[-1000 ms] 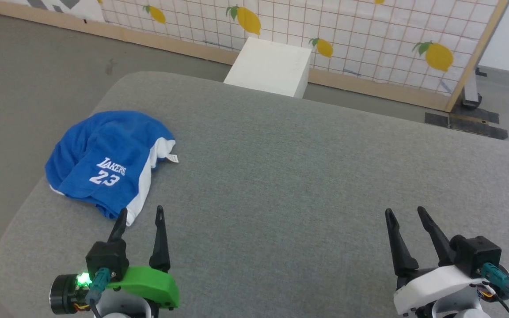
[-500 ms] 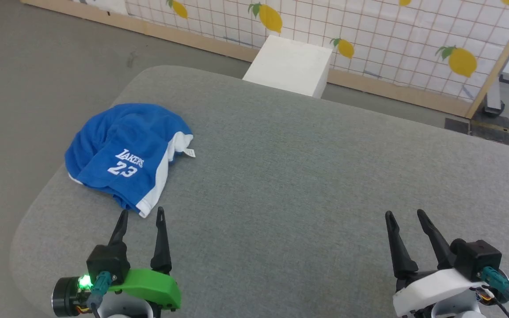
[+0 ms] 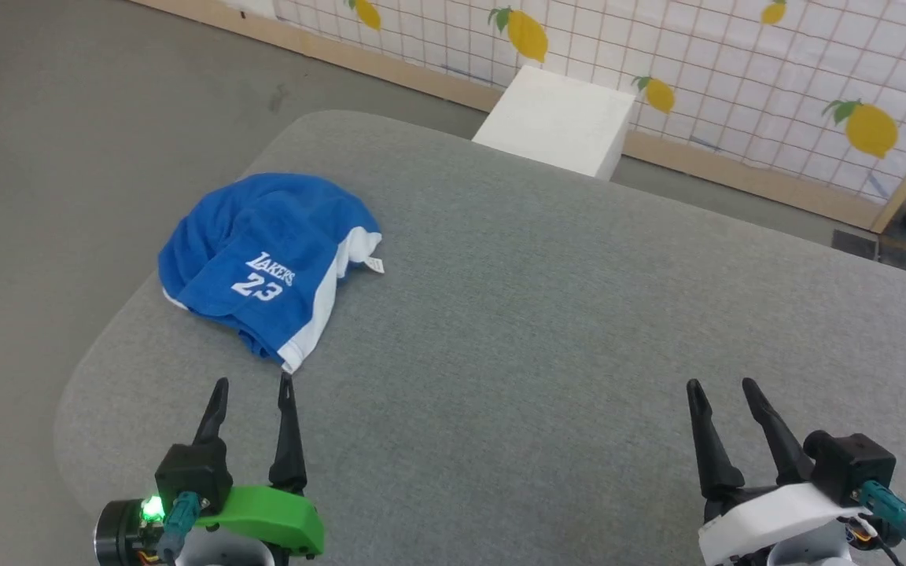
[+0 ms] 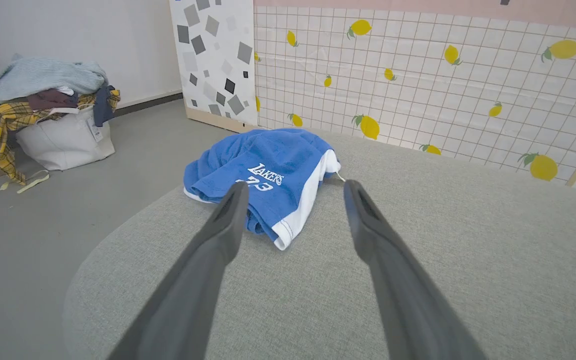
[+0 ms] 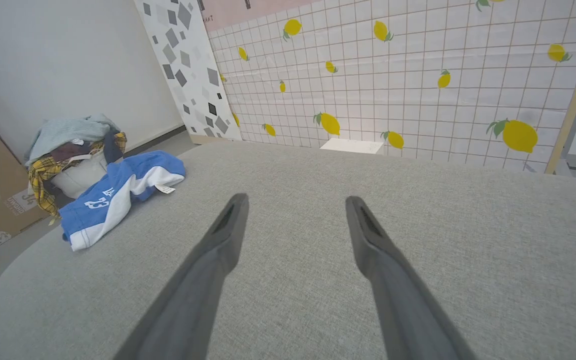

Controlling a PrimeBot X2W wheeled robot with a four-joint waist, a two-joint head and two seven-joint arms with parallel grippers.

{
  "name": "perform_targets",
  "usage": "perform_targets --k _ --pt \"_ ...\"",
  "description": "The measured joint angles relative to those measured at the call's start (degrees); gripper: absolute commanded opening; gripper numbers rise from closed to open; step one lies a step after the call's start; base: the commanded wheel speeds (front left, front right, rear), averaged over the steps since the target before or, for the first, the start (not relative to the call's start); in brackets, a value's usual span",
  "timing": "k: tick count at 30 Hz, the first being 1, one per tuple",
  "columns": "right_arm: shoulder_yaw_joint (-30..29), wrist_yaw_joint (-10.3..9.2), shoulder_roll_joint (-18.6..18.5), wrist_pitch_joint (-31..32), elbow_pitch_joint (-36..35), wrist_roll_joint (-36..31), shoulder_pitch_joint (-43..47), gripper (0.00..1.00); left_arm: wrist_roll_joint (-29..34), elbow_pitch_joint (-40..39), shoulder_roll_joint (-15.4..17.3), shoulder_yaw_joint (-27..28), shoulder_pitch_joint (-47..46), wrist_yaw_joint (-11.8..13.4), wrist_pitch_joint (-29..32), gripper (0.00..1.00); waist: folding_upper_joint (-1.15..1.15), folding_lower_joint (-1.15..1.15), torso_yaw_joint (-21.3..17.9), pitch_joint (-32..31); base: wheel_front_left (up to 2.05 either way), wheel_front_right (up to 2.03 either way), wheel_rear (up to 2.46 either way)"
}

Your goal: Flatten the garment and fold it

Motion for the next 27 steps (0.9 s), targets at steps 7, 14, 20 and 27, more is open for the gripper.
perform_targets --k 7,14,20,27 --pt "0.11 0.0 0.01 -0.87 0.89 0.85 0.0 1.0 -0.07 0.51 0.0 -0.08 0.07 0.18 -0.86 1.0 0.0 0.0 1.76 -0.26 0.0 0.0 0.0" --pt "0.2 0.0 0.01 -1.63 1.51 1.56 0.0 1.0 -0.23 0.96 0.0 -0.07 0.15 0.19 -1.65 1.0 0.0 0.0 3.35 -0.47 0.0 0.0 0.0" --pt "0.19 0.0 0.02 -2.52 2.25 2.64 0.0 1.0 -0.42 1.3 0.0 -0.04 0.55 0.43 -2.49 1.0 0.0 0.0 4.33 -0.67 0.0 0.0 0.0" --pt "0.05 0.0 0.03 -2.52 2.35 2.66 0.0 1.0 -0.42 1.37 0.01 0.43 0.8 0.42 -2.5 1.0 0.0 0.0 3.52 -0.33 0.0 0.0 0.0"
